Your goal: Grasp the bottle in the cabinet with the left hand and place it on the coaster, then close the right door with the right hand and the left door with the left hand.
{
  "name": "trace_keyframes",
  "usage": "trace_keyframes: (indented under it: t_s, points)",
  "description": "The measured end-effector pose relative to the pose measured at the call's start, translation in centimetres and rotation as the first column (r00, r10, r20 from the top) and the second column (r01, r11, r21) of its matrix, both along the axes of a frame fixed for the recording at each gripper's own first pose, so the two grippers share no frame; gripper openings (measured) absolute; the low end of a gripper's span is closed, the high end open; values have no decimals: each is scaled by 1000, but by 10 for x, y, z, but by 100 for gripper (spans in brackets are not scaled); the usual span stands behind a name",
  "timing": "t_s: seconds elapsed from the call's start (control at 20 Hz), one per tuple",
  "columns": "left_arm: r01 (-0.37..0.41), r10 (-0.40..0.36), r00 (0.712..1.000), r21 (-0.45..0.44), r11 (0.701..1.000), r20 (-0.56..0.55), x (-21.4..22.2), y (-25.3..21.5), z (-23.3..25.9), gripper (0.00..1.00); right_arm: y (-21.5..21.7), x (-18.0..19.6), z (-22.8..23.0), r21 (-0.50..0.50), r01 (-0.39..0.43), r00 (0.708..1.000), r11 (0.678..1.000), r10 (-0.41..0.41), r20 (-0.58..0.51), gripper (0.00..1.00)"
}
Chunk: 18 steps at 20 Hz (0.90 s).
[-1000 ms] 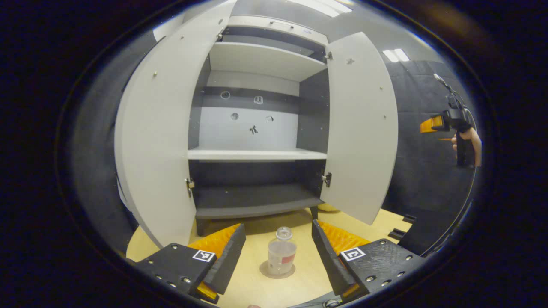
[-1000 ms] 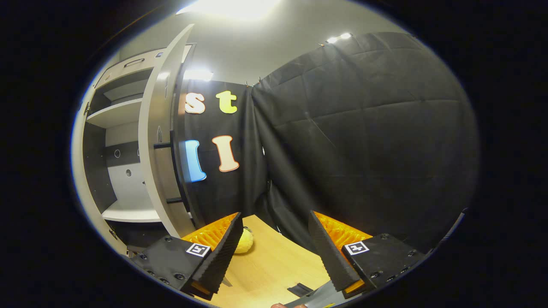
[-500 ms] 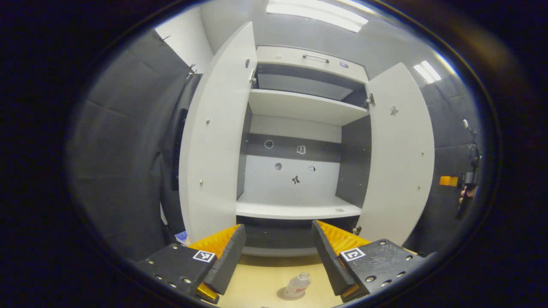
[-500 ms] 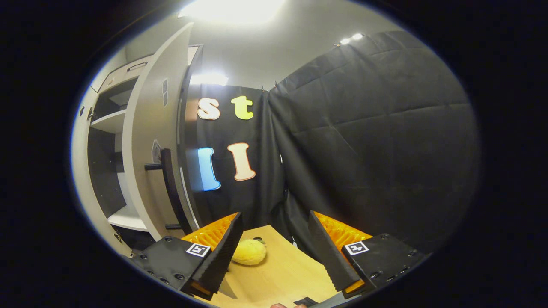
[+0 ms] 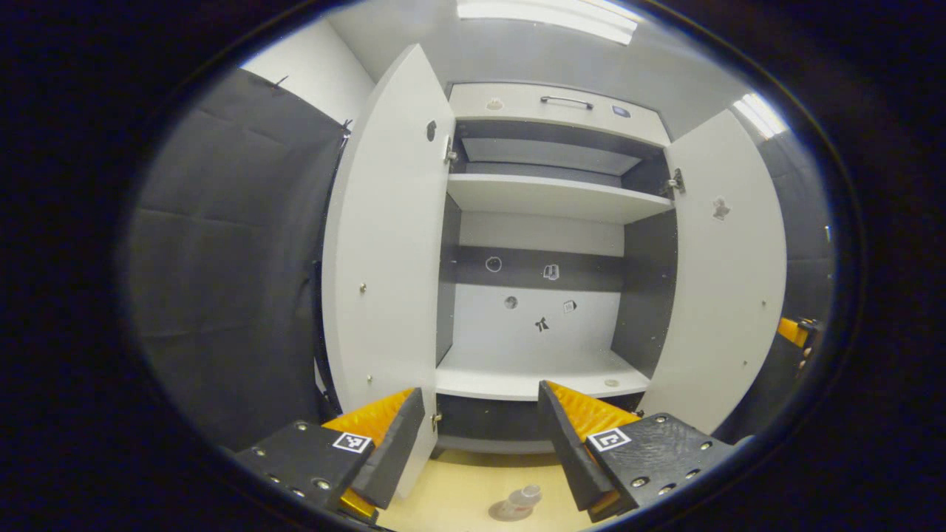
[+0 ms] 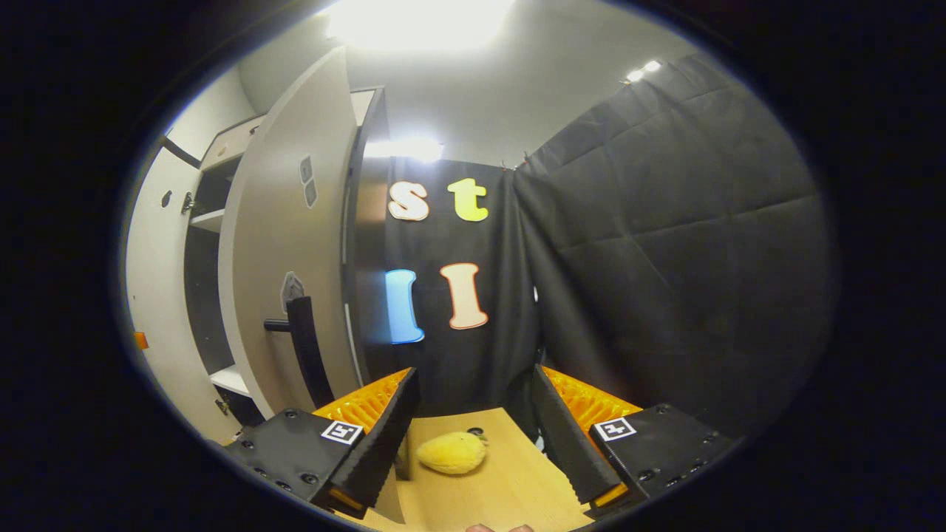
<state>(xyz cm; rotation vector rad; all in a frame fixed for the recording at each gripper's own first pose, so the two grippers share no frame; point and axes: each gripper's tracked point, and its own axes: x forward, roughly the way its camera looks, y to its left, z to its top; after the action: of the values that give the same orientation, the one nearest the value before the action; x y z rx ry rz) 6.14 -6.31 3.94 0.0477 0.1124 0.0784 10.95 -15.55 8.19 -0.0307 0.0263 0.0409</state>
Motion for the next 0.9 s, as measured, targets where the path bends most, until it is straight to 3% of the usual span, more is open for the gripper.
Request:
trace_keyframes:
  t_s: [0.05, 0.15, 0.2, 0.25, 0.35, 0.65, 0.85, 0.9]
  points:
    - [8, -8, 1000, 8, 1000, -10, 1, -6, 3, 96, 7, 3, -4, 10, -57, 998, 998, 58, -27, 98]
    - [6, -5, 1000, 27, 1000, -20, 0, -14, 10, 96, 13, 8, -8, 31, -145, 987, 989, 147, -67, 93]
    - [0, 0, 1000, 35, 999, -12, 0, -17, 15, 83, 18, 12, -8, 41, -186, 979, 982, 188, -77, 98]
    - [-9, 9, 1000, 38, 999, -1, -1, -21, 21, 96, 21, 15, -6, 44, -217, 972, 975, 220, -83, 98]
    - [-19, 18, 1000, 31, 999, 11, -5, -28, 24, 96, 22, 22, -6, 54, -246, 964, 968, 250, -92, 98]
    - [0, 0, 1000, 19, 1000, -12, -7, -44, 4, 96, 38, 38, 2, 64, -278, 955, 958, 283, -91, 98]
    - [43, -43, 999, -10, 999, -26, -4, -47, -7, 97, 47, 37, 9, -5, -253, 965, 968, 252, -75, 96]
    - [46, -46, 999, -10, 999, -27, -5, -44, -9, 90, 46, 36, 10, -13, -235, 970, 972, 234, -66, 96]
